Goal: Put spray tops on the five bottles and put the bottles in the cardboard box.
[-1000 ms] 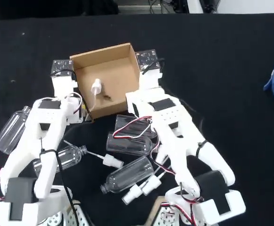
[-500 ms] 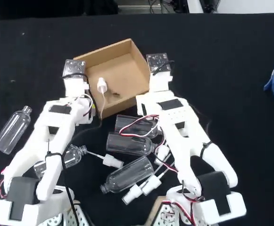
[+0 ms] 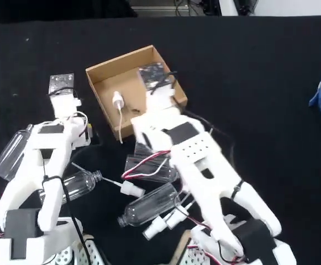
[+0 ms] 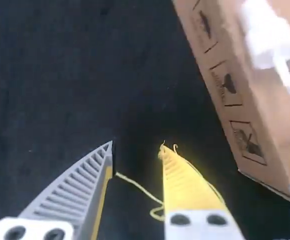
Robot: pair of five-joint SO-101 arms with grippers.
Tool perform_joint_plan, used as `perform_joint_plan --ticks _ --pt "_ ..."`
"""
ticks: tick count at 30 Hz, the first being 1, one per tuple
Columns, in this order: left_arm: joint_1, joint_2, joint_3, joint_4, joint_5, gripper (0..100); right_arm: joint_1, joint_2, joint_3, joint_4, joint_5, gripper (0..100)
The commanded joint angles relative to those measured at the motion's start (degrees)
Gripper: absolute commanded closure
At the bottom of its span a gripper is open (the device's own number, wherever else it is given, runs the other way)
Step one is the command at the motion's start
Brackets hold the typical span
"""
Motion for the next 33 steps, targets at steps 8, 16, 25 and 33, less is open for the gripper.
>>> perform_joint_plan --ticks 8,16,25,33 --pt "-6.2 -10.4 -2.6 6.6 4.7 97 -5.3 12.8 -14.5 -6.9 -6.7 83.5" --pt "-6.0 -24.5 4.7 6.3 4.7 97 -5.4 28.0 -29.0 -4.9 -6.8 82.8" --pt "-5.9 -28.6 10.3 0.8 4.3 97 -5.1 42.2 -45.1 0.9 -6.8 75.0" --pt "-6.3 -28.7 10.3 0.9 4.3 97 -3.5 52.0 -52.8 1.4 -6.8 75.6"
